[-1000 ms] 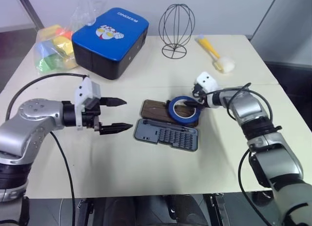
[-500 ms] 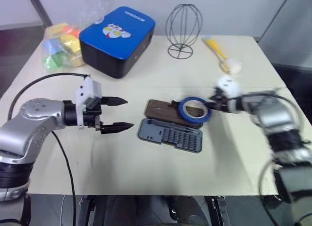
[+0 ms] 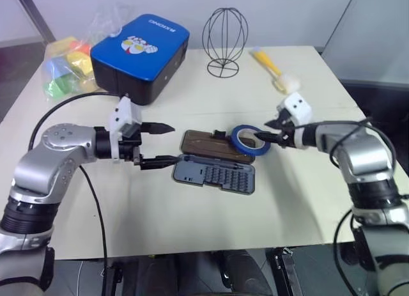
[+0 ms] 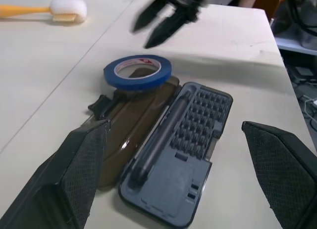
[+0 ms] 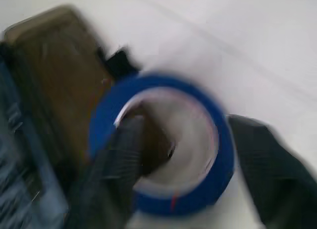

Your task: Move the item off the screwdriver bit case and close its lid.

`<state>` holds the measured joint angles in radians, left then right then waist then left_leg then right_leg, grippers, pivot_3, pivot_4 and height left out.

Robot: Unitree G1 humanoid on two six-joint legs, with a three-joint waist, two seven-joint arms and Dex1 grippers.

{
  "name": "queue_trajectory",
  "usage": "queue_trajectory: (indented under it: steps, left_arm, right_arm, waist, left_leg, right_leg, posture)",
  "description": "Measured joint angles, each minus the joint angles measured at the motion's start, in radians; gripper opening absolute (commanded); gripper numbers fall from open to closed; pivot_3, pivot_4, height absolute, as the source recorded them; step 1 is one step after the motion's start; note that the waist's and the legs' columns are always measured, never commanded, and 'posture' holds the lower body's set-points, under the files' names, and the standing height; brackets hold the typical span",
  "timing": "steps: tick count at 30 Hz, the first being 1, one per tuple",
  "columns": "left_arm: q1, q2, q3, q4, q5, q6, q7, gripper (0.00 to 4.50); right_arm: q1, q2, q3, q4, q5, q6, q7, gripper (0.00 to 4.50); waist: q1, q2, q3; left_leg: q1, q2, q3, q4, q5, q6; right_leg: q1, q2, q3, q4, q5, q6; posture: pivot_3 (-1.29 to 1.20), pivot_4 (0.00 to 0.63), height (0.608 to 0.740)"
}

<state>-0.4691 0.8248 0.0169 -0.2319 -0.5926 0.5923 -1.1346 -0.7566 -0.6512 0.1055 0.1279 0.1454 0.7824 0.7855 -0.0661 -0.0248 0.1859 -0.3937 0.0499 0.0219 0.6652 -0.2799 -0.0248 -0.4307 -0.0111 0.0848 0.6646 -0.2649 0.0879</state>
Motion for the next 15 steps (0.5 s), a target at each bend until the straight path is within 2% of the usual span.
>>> queue_trajectory:
  steps: [6, 15]
  left_arm:
    - [0.031, 0.017, 0.018, -0.033, 0.000, 0.004, 0.016, 4.50]
    - [0.046, 0.031, 0.048, -0.049, -0.005, 0.006, 0.026, 4.50]
  right_arm:
    - [-0.051, 0.047, 0.082, 0.235, -0.060, -0.121, 0.015, 4.03]
    - [-0.181, 0.105, 0.113, 0.565, -0.113, -0.324, 0.034, 4.03]
  waist:
    - [0.002, 0.000, 0.000]
    - [-0.005, 0.000, 0.000]
  left_leg:
    - [-0.001, 0.000, 0.000, 0.000, 0.000, 0.000]
    - [0.002, 0.000, 0.000, 0.000, 0.000, 0.000]
  right_leg:
    - [0.000, 0.000, 0.000, -0.001, 0.000, 0.000]
    - [0.002, 0.000, 0.000, 0.000, 0.000, 0.000]
  posture:
    - [0.00, 0.150, 0.737]
    - [0.00, 0.150, 0.737]
